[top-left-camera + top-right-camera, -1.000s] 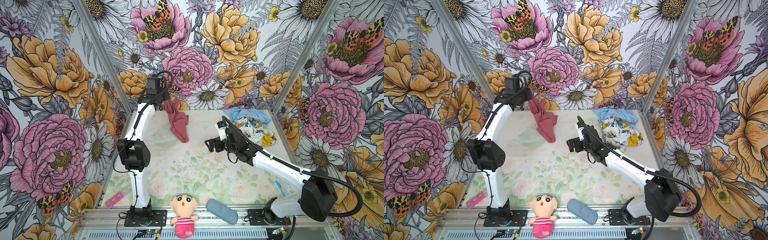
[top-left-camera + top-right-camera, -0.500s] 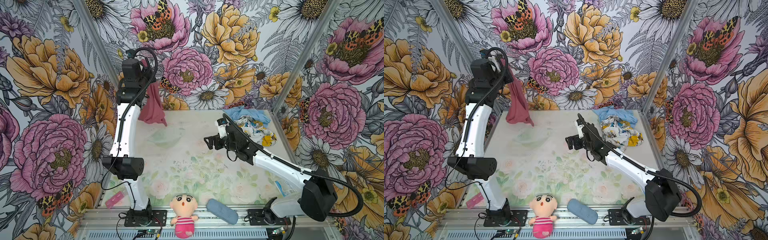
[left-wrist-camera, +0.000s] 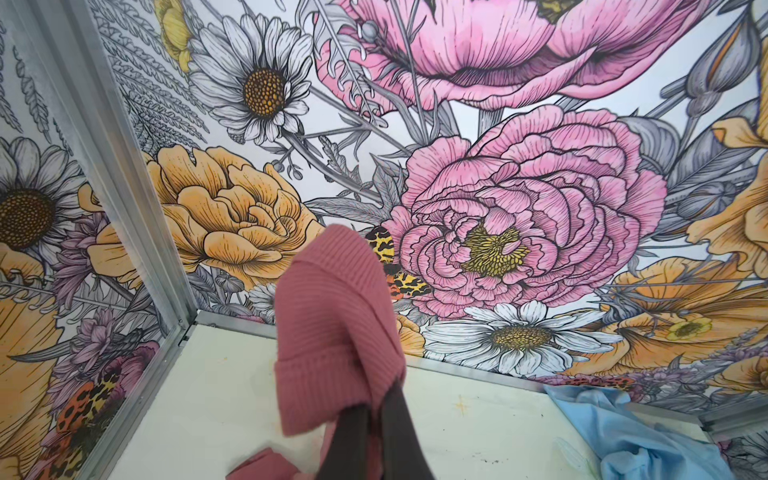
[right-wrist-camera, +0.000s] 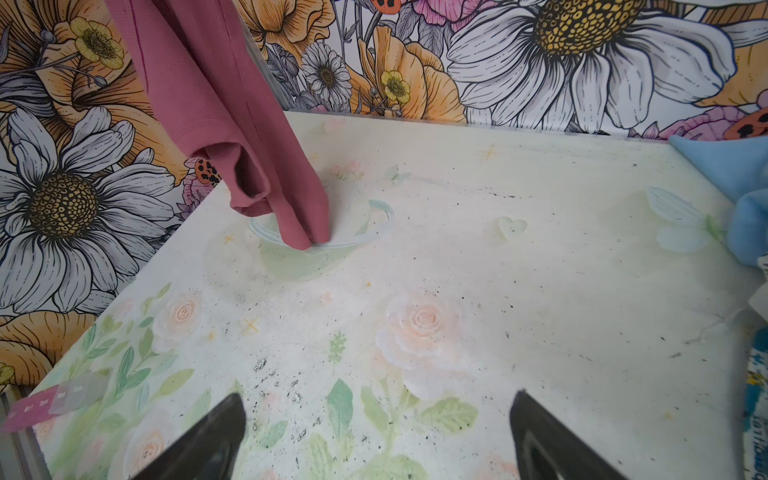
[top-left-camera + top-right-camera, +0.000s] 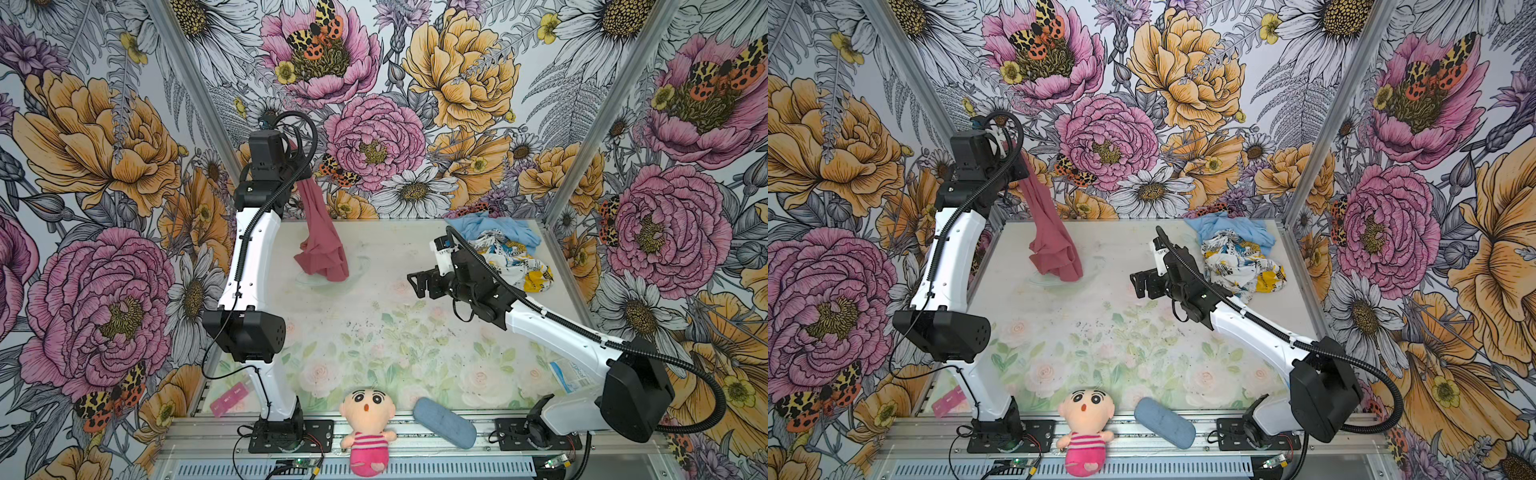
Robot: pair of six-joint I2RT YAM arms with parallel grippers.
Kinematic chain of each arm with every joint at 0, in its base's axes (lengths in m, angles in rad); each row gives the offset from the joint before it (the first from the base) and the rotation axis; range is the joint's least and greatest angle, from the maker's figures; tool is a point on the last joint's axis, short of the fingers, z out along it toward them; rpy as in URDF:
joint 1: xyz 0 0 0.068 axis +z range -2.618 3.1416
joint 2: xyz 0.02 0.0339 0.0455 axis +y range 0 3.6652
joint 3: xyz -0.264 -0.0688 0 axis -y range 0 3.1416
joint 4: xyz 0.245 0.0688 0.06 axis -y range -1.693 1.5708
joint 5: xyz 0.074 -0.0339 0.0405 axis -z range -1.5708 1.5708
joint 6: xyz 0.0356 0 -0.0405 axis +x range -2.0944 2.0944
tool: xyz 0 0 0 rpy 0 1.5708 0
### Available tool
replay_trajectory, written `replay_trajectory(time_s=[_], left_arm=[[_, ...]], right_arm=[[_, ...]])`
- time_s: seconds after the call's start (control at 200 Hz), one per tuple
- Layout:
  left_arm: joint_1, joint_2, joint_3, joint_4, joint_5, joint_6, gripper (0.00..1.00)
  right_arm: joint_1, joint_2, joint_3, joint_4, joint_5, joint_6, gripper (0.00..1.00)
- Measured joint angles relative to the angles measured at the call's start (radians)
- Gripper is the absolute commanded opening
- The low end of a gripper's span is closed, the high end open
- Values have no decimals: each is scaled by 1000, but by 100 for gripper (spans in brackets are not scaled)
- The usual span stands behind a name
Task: Pick out a specific cloth from the pile
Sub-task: 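Lift the pink cloth with the left gripper and hold it up, then lower the pink cloth onto the table with the left gripper and release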
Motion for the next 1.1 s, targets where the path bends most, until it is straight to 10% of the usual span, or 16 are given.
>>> replay_trajectory(time_s=[0.55, 1.096], left_arm=[[169, -201, -336, 31, -9, 0, 0], [54, -137, -502, 90, 291, 26, 0]], right_arm=[[2, 69, 5, 22, -42, 14, 99], [2, 69, 5, 44, -40, 29, 99]])
